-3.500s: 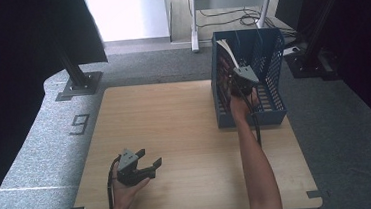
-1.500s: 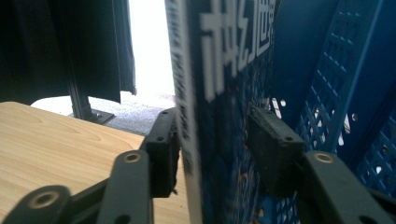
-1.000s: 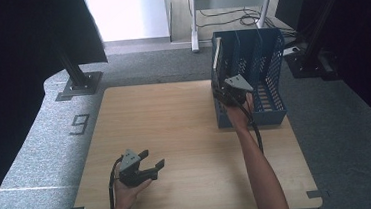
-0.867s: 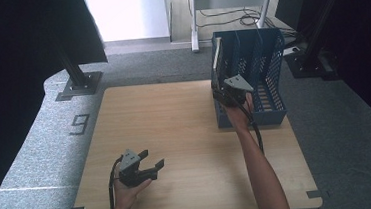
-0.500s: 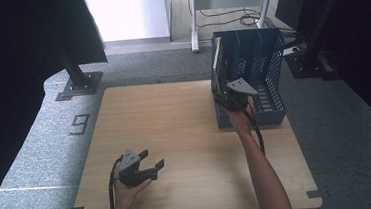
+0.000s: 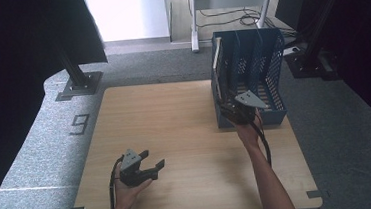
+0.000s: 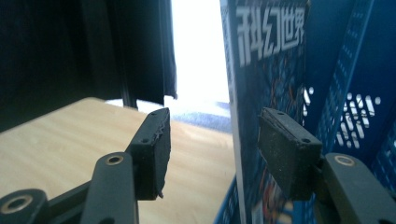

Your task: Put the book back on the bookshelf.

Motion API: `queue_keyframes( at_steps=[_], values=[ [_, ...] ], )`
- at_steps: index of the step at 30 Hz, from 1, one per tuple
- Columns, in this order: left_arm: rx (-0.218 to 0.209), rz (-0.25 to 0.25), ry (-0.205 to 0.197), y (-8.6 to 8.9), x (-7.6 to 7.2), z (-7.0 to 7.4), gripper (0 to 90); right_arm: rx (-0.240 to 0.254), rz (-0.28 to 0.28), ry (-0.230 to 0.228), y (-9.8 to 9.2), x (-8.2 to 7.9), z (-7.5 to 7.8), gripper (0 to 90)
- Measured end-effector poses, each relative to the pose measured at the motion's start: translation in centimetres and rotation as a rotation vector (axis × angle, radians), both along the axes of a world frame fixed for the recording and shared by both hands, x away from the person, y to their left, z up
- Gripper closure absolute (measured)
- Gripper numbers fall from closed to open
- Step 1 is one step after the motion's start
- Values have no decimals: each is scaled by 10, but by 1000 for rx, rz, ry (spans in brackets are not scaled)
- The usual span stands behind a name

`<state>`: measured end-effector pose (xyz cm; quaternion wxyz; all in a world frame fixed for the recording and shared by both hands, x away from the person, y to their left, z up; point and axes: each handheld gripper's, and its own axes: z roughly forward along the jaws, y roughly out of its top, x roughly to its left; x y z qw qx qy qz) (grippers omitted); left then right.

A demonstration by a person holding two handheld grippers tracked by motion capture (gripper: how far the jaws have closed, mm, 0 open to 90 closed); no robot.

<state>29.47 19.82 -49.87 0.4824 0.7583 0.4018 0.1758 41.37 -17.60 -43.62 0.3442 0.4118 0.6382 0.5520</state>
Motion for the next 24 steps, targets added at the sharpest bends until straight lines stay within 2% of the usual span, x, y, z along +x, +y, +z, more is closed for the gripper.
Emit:
queue_keyframes(
  at_steps=[11, 24],
  values=[
    [16, -3, 12, -2, 2, -4, 239, 1, 46, 41, -14, -33, -21, 433],
    [26, -2, 30, -1, 4, -8, 239, -21, 97, 98, -14, -66, -53, 427]
  ],
)
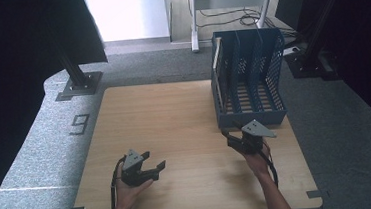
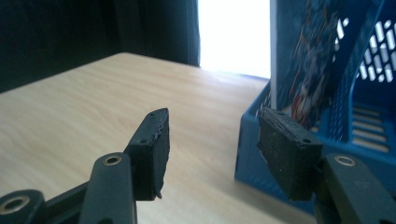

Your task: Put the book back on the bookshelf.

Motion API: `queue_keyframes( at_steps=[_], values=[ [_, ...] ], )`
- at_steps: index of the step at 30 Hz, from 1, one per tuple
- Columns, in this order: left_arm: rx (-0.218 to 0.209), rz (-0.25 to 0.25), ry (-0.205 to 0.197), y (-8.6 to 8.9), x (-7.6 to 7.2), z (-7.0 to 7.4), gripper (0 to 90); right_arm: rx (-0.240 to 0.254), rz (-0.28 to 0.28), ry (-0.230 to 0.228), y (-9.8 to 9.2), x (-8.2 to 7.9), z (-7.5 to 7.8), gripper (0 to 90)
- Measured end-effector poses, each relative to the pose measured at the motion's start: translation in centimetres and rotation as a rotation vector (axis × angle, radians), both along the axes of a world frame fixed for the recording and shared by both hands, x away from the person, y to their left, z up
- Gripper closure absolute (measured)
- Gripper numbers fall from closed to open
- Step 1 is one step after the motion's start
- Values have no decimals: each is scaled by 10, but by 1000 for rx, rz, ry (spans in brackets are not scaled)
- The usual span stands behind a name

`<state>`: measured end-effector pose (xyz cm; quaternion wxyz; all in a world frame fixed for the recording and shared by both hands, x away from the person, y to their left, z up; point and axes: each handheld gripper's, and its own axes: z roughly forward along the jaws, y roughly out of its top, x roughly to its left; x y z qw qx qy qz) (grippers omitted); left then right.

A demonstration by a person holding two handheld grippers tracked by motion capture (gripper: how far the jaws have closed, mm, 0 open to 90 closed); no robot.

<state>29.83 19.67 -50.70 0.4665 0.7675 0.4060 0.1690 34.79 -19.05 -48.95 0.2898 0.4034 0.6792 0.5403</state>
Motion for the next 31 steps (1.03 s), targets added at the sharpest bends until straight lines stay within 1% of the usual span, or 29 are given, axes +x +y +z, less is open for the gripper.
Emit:
queue_keyframes(
  at_steps=[7, 10, 12, 15, 19, 28, 31],
  values=[
    [7, 0, 10, 0, 1, -3, 239, -13, 17, 47, 0, -9, -23, 427],
    [9, 0, 14, 0, 1, -4, 239, -36, 25, 79, 1, -9, -29, 425],
    [11, -4, 16, -1, 1, -4, 239, -35, 31, 93, 1, -10, -33, 426],
    [15, -5, 18, -2, 1, -5, 239, -71, 37, 109, 4, -10, -40, 426],
    [15, -6, 18, -1, 1, -5, 240, -76, 42, 130, 6, -9, -44, 426],
    [13, 1, 21, 1, 2, -5, 240, -83, 42, 147, 7, -9, -49, 424],
    [14, -1, 23, 1, 2, -5, 239, -75, 37, 153, 6, -9, -49, 423]
  ],
)
